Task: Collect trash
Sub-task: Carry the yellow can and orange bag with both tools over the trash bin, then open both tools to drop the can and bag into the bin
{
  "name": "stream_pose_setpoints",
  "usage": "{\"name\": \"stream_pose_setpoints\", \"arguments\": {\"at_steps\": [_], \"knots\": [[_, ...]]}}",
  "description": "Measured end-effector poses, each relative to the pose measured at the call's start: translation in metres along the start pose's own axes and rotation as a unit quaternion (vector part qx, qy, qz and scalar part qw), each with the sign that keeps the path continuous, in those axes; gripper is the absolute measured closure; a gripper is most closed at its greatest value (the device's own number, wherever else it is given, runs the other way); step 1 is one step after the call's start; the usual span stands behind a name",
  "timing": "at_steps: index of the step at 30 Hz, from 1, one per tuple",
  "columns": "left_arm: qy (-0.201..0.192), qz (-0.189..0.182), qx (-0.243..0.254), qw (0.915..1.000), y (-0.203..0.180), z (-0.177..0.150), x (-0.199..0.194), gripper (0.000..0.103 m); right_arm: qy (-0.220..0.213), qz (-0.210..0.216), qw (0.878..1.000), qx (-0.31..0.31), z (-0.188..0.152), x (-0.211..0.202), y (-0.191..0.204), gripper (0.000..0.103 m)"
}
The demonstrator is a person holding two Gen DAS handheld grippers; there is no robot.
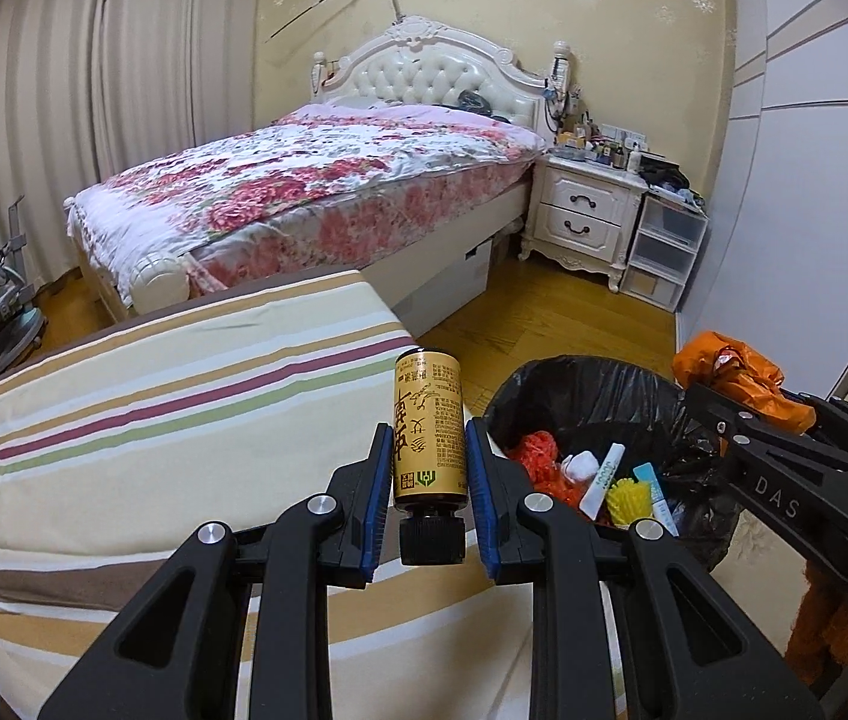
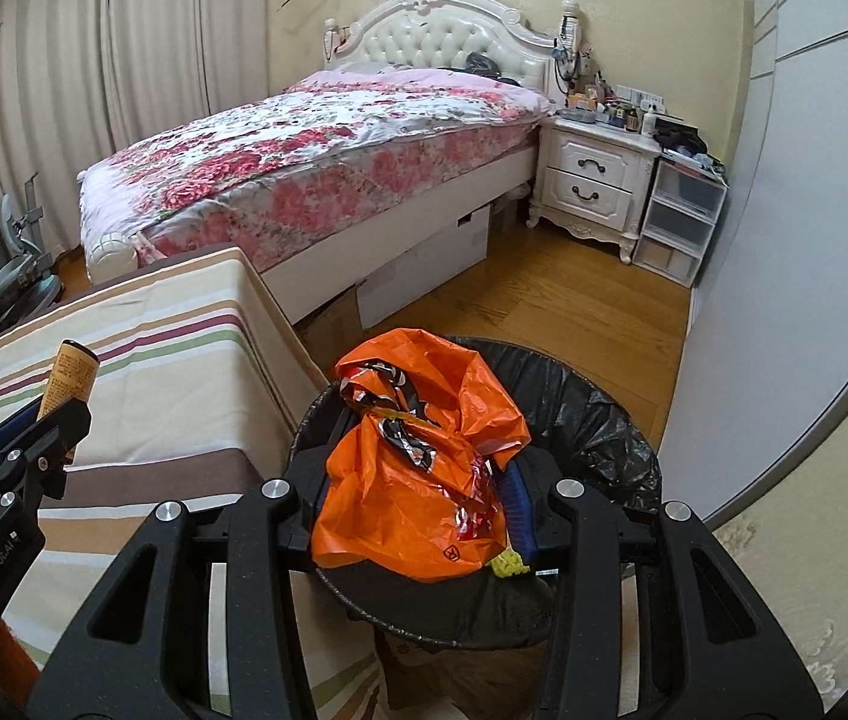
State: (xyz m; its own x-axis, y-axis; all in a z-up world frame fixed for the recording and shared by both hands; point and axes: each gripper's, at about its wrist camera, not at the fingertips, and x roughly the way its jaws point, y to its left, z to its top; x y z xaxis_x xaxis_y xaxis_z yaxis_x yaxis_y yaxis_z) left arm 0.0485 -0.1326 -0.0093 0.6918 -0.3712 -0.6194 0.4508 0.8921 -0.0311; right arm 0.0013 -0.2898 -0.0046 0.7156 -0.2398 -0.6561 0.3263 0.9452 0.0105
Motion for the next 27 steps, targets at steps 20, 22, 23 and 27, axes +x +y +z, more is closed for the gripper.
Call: {"name": "stream_pose_setpoints", "arguments": {"at_steps": [20,22,23,27], "knots": [[0.039,-0.007,0.047,0.9981,-0.051,0.010,0.066,0.078,0.011,-0.040,0.998,0.041,0.004,0.042,-0.038,0.061],[0.042,-0.003,0.049,0.9979,-0.054,0.011,0.071,0.078,0.011,-0.043,0.998,0.044,0.004,0.045,-0.041,0.061],[0.043,-0.003,0.050,0.9978,-0.057,0.012,0.073,0.078,0.011,-0.044,0.998,0.045,0.004,0.046,-0.043,0.061],[0.048,-0.003,0.051,0.9975,-0.062,0.014,0.079,0.078,0.012,-0.048,0.998,0.048,0.003,0.050,-0.047,0.061]]}}
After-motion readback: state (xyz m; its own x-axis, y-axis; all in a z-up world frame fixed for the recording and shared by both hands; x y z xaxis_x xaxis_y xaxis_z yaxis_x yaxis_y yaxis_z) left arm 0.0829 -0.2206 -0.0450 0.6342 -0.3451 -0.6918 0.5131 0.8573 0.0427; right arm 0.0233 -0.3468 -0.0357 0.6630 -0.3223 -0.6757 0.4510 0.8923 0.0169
